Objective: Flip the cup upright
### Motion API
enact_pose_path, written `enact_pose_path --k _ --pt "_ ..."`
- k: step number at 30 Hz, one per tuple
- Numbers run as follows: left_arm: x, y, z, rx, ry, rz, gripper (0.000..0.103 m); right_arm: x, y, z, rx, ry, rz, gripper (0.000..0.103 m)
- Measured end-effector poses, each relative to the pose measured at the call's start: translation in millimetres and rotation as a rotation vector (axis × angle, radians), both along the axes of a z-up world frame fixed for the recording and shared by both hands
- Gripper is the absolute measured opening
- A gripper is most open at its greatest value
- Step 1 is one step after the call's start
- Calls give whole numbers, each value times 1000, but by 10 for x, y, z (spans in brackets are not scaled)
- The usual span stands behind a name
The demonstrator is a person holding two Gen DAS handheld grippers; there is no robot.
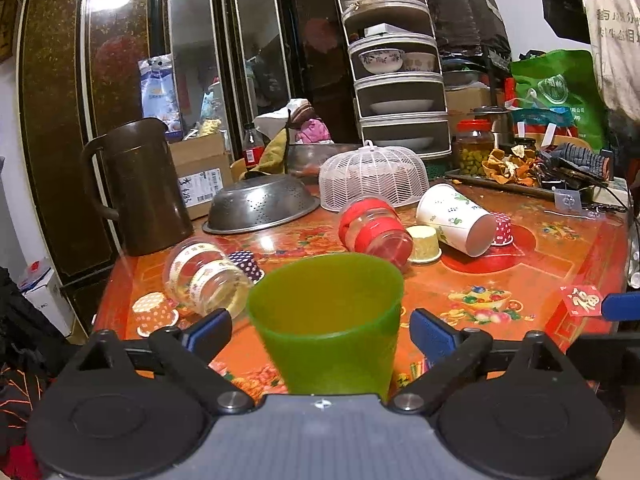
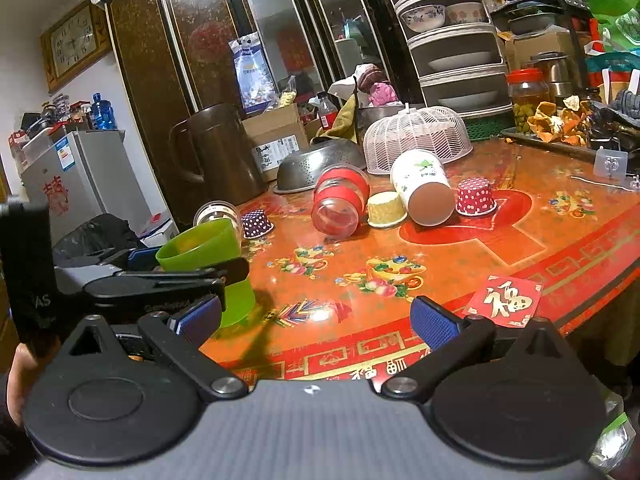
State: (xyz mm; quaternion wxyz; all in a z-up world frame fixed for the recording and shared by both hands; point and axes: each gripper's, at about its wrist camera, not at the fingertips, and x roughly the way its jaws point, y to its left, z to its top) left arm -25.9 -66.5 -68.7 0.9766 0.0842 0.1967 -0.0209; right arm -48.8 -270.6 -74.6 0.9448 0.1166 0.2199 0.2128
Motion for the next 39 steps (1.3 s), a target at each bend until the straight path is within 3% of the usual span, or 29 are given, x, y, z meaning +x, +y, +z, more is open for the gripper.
enact_pose_path --k 8,13,17,20,27,39 --pt "-579 391 25 -28 7 33 97 -52 74 133 -55 -2 20 102" --pt "-628 675 328 -94 133 81 97 -144 374 355 -146 -26 40 102" --pt "-791 806 621 -173 117 39 97 -344 686 588 -288 -122 43 102" --pt "-870 745 716 -142 126 68 97 -356 752 732 -339 -118 11 102" --pt "-901 623 812 -159 146 58 97 -122 542 761 -253 33 5 102" --pt "-883 489 769 -147 204 36 97 -183 438 776 -253 56 -14 102"
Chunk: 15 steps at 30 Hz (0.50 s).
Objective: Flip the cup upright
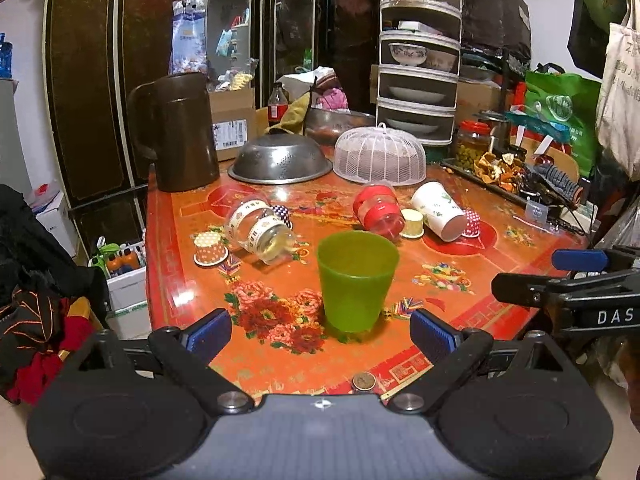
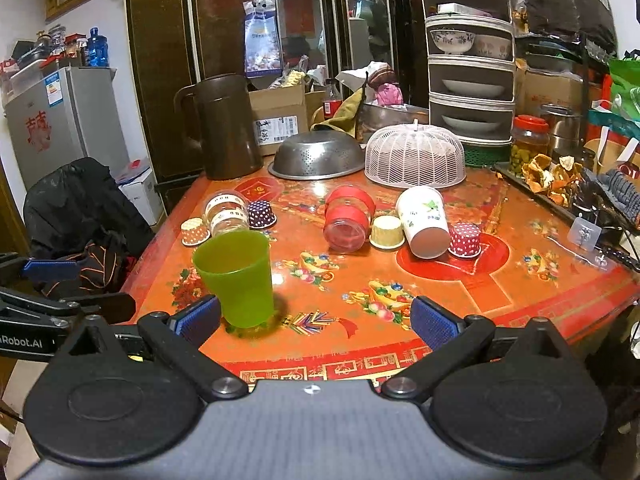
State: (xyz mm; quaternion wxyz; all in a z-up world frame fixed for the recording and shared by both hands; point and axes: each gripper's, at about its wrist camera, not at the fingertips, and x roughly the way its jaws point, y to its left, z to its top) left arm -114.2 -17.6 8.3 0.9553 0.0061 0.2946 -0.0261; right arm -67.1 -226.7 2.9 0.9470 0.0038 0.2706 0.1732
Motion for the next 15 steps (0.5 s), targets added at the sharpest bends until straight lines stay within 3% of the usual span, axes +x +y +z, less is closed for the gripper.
enact_pose_path --k 15 --pt "-13 14 12 -8 0 -2 97 -14 15 3 21 -9 56 102"
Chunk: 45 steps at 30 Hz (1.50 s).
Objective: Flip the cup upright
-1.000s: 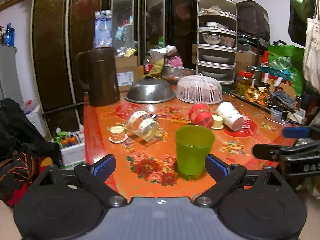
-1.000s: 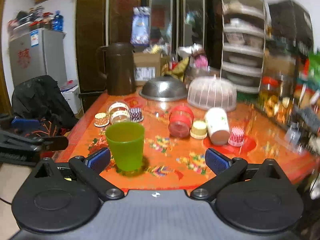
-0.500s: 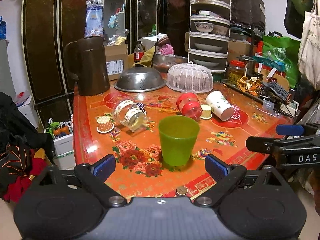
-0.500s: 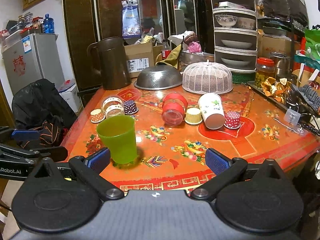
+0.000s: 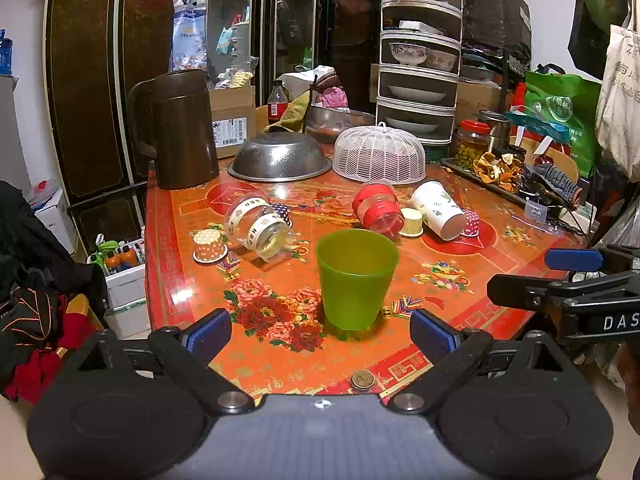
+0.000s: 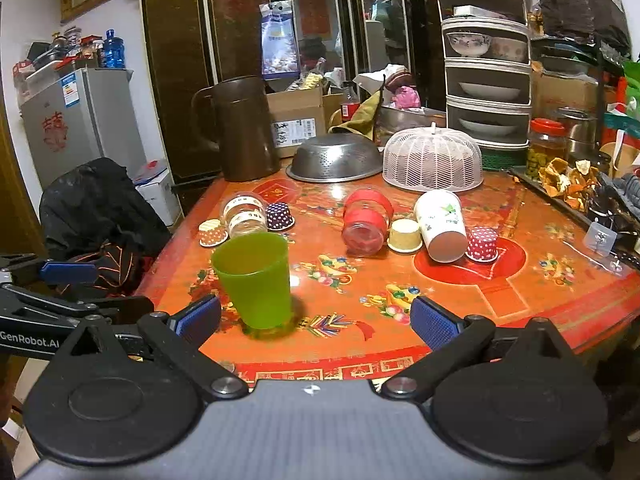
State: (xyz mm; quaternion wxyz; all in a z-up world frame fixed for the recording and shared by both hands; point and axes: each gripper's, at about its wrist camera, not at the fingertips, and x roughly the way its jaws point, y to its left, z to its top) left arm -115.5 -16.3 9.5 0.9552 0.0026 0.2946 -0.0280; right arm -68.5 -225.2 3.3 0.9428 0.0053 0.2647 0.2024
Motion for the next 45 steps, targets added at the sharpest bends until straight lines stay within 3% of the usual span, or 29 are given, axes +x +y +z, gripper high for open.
enact_pose_path --k 9,45 --pt "13 -8 -39 -4 14 -5 97 38 -86 -21 118 43 112 102" --pt "34 -25 -86 -3 11 -11 97 -28 -89 5 113 2 121 102"
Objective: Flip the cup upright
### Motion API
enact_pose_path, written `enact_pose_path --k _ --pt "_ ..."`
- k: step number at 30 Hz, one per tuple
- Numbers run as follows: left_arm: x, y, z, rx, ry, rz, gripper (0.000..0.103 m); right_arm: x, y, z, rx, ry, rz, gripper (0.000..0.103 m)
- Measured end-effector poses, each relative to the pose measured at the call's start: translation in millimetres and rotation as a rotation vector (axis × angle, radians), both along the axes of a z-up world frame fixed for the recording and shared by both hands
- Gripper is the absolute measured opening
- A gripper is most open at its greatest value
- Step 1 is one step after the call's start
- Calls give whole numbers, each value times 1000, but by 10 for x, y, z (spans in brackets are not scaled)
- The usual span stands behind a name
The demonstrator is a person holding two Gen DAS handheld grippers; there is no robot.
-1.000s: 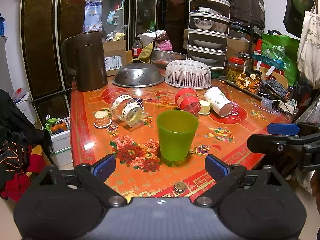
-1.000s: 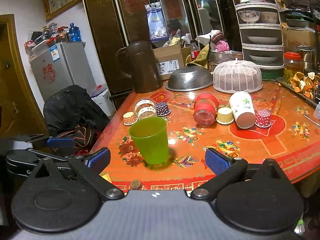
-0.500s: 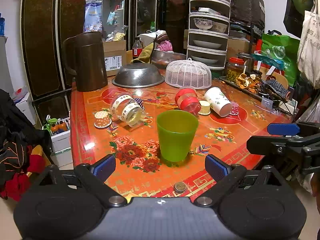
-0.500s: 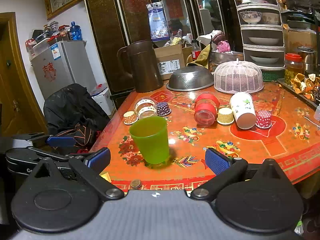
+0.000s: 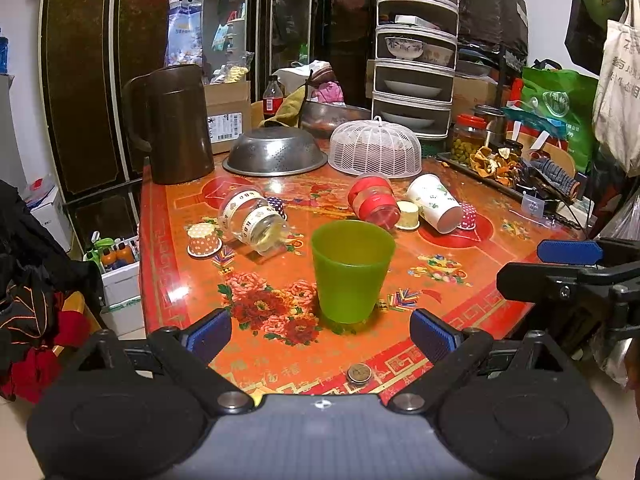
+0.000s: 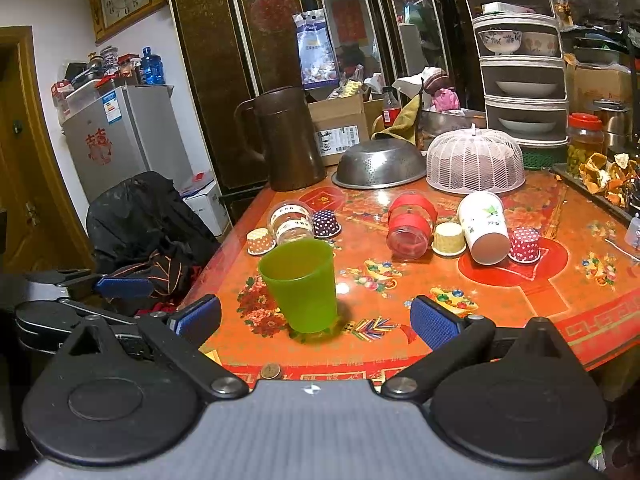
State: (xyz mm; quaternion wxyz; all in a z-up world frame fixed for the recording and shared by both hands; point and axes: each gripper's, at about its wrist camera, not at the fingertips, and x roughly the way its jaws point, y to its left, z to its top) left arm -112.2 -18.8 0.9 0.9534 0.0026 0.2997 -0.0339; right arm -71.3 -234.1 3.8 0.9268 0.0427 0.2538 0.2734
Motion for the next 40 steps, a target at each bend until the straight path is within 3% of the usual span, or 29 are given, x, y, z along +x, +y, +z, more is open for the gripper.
enact_pose_path --k 40 --pt "-50 -82 23 9 -28 -5 97 -15 -38 46 1 -15 -5 102"
